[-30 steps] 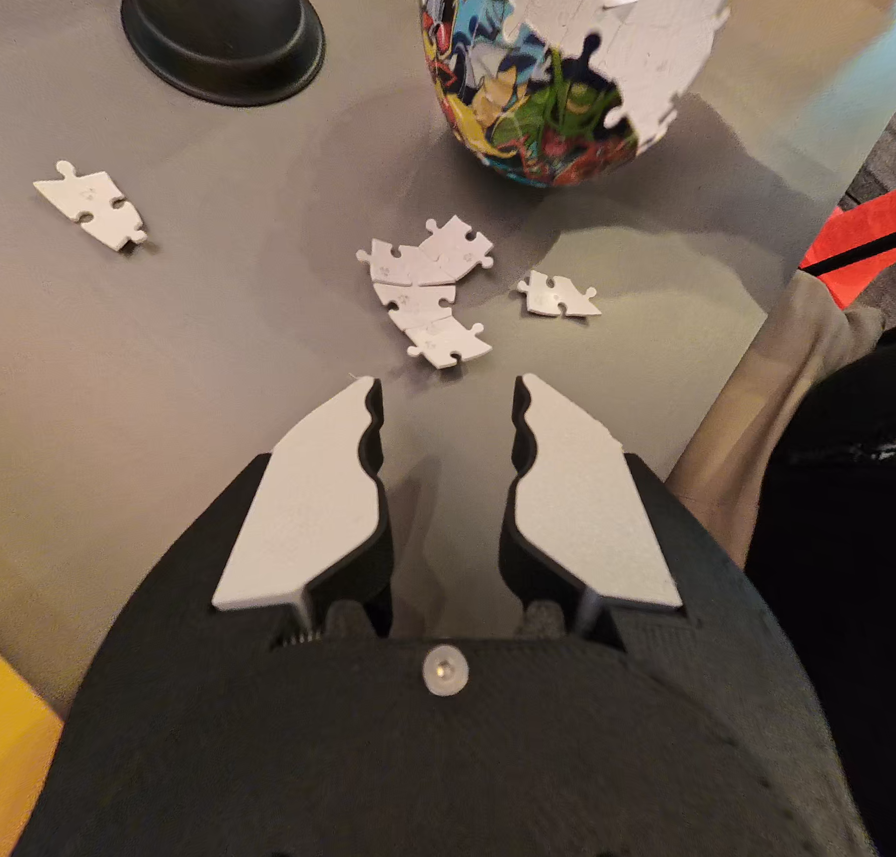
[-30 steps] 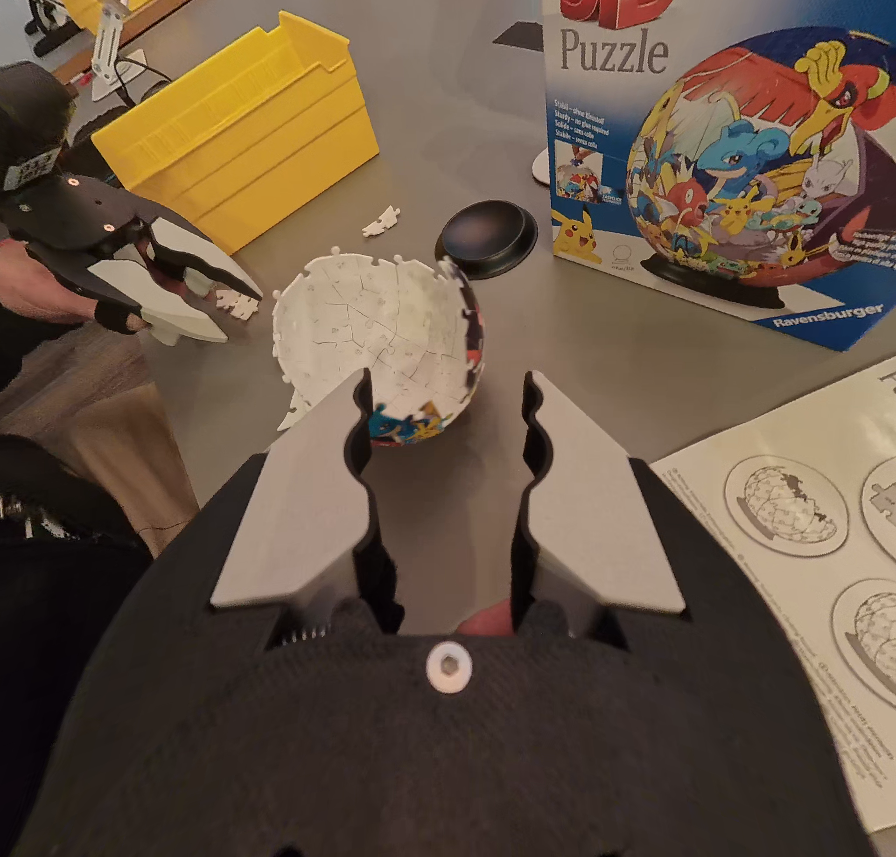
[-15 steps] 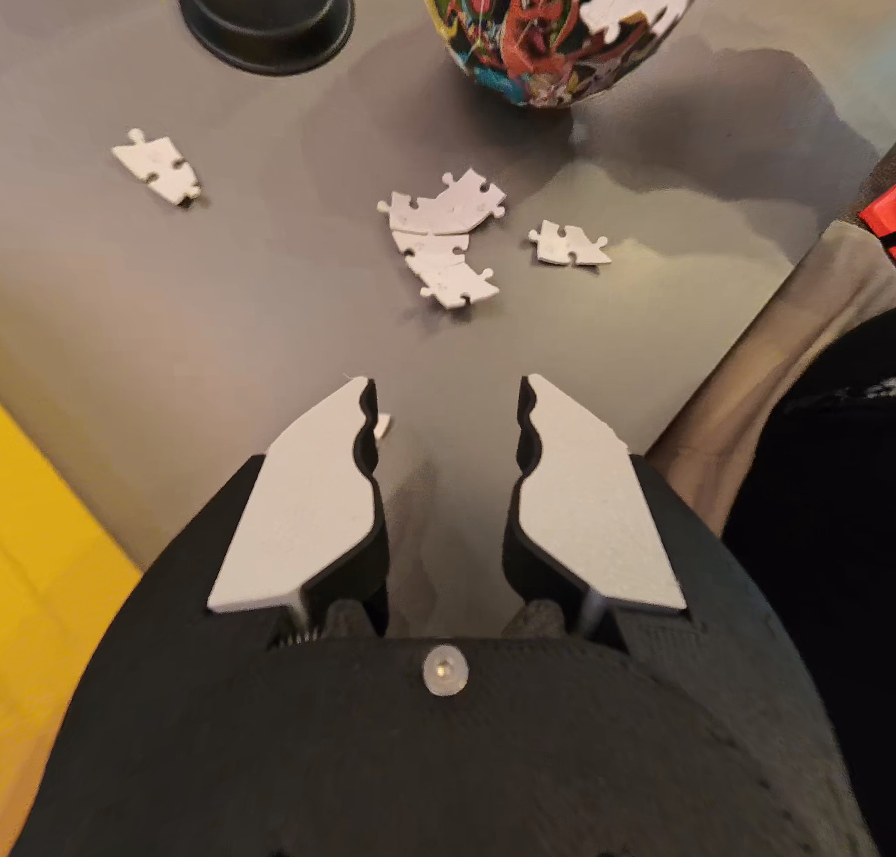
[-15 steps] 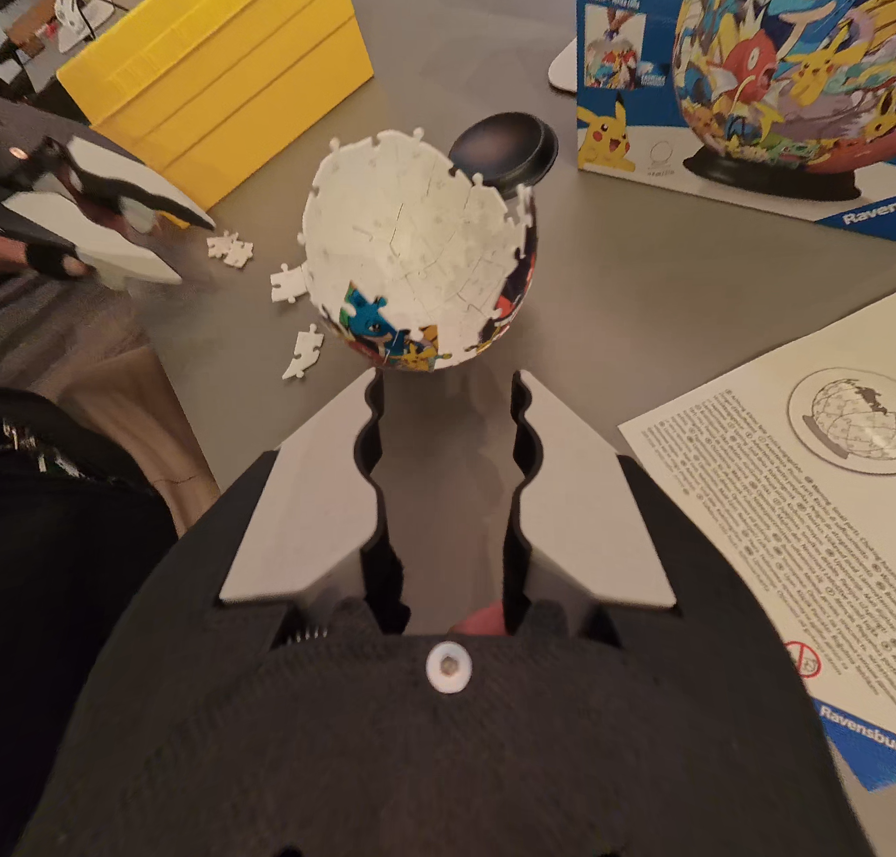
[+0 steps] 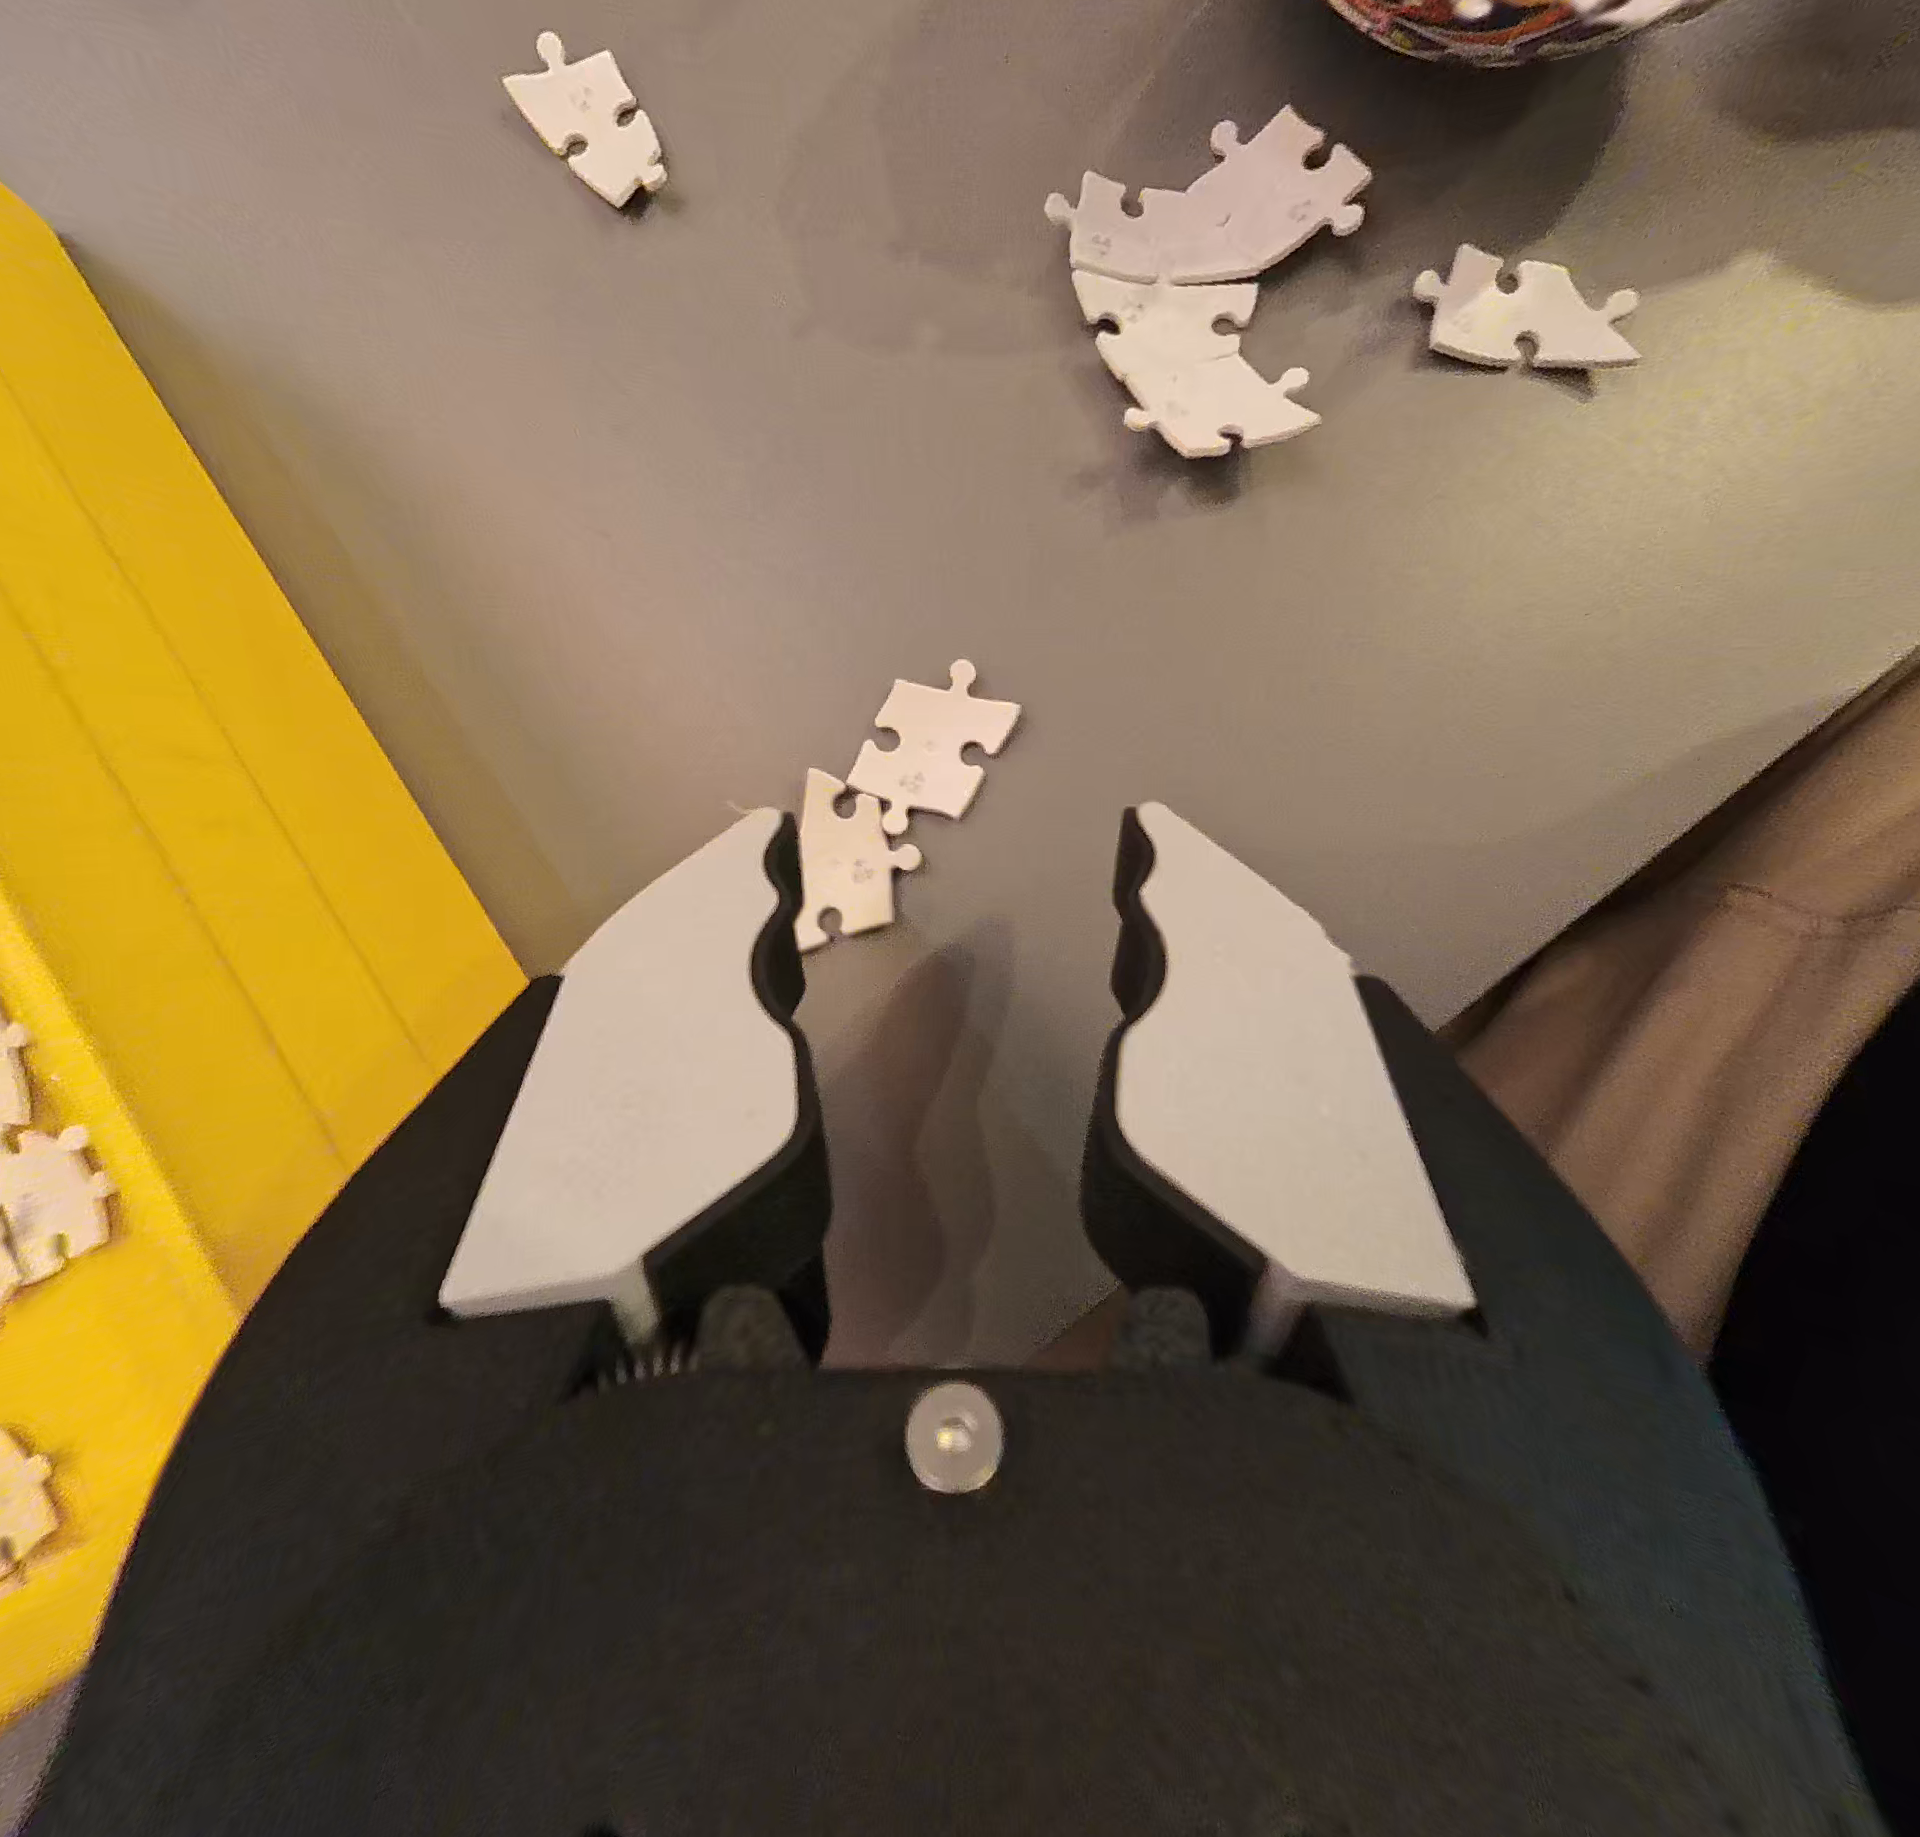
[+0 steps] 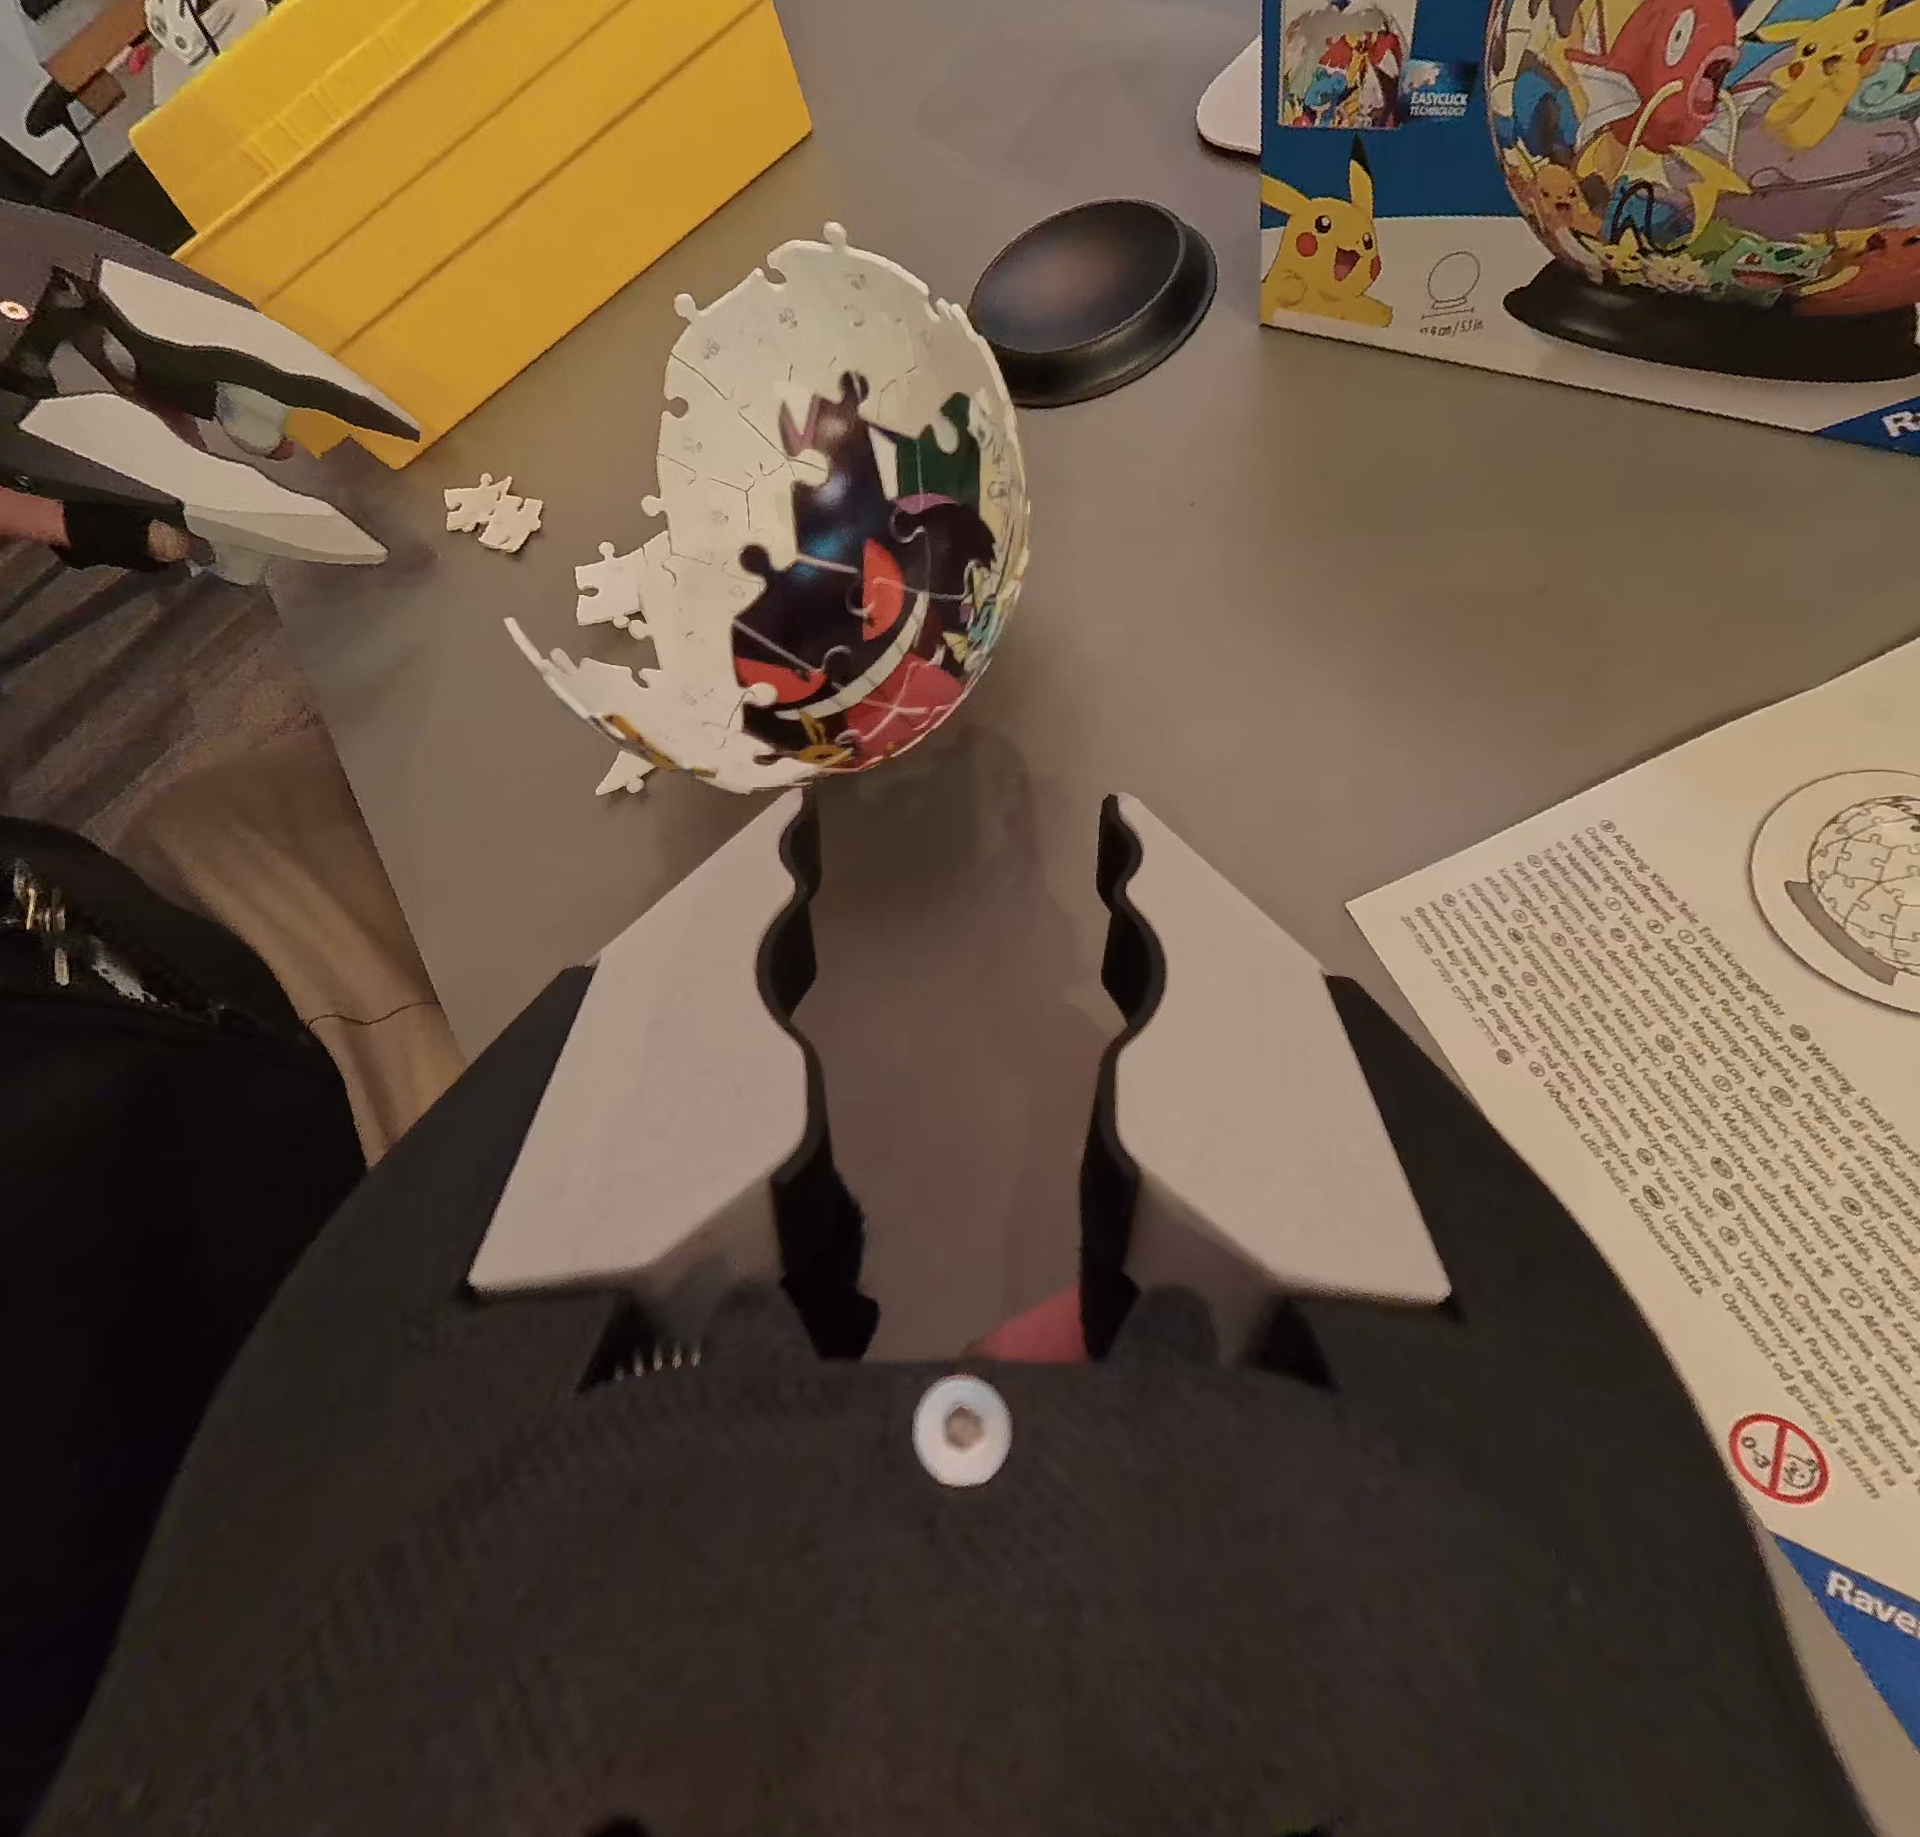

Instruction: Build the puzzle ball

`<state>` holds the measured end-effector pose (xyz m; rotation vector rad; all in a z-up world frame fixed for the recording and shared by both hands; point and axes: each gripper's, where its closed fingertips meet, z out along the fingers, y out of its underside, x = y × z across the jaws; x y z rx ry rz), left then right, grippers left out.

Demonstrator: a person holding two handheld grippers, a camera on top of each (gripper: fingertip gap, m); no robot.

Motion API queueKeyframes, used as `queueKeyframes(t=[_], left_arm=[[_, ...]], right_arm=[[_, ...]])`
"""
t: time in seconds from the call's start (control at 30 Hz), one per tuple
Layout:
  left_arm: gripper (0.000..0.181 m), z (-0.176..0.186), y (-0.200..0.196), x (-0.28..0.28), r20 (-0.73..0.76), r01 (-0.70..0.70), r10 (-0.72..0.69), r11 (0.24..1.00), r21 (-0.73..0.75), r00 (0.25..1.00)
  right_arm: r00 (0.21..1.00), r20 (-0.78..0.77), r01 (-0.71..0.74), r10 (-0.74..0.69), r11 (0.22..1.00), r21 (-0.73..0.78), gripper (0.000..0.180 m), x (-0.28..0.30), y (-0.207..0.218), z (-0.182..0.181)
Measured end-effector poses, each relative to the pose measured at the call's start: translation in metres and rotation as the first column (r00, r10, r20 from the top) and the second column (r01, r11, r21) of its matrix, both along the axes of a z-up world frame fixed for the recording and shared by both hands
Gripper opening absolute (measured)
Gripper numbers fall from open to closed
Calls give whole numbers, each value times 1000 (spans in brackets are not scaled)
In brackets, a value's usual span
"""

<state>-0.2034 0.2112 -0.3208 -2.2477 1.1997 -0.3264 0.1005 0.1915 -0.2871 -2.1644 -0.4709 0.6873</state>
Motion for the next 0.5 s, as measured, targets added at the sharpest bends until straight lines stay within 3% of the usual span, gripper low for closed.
queueKeyframes(t=[0.17,0.5], left_arm=[[52,7,2,17,-15,46,-45,997,54,999],[61,8,8,74,67,133,-135,991,28,989]], right_arm=[[1000,3,-1,1,1000,-10,52,1,0,-5],[999,45,14,-13,999,-28,53,8,3,-14]])
